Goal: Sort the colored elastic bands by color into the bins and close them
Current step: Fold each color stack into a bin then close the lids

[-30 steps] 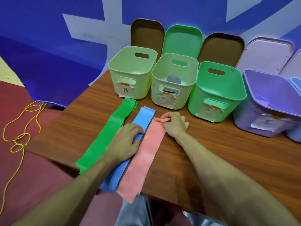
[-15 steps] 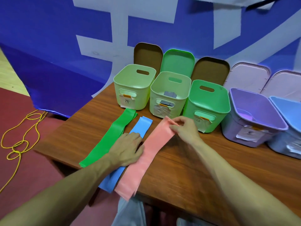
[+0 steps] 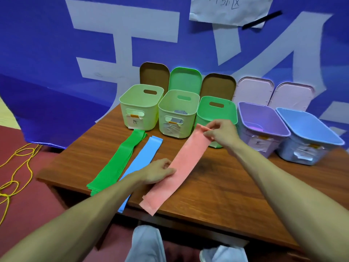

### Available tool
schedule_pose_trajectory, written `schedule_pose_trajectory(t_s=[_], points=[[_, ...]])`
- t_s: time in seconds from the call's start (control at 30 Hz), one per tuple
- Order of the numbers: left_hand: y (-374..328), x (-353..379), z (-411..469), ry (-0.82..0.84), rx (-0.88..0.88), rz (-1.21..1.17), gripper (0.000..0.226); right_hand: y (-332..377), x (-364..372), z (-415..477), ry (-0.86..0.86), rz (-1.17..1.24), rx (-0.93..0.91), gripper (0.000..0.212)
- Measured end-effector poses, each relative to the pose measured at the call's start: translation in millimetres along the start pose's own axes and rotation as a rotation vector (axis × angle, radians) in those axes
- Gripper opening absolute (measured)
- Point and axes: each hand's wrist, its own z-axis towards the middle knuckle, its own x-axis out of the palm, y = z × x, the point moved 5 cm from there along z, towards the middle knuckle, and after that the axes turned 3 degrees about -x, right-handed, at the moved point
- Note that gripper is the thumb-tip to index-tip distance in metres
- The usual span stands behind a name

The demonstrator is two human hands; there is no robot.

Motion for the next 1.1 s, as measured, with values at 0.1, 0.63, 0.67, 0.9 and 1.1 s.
schedule_pose_trajectory(t_s=[0.1,0.63,0.67,0.9,1.1], points=[[-7,18,7,0.077,-0.023,-0.089,0.044,-19,-14,-6,-0.067,-0.102,0.034,0.014],[12,13,-18,-0.156,0.235,0.183,0.019,-43,42,-73,0.172,-0.225,0.015,0.013],[16,13,-22,-0.175,0.22,0.116,0.018,-40,50,-78,0.187,-0.242,-0.006,0.014],[30,16,-38,-0.26,0.158,-0.106,0.021,-36,96,-117,0.308,-0.286,-0.145,0.019],[27,22,-29,-0.268,0.058,-0.08,0.025,-38,106,-126,0.553,-0.301,-0.213,0.042]])
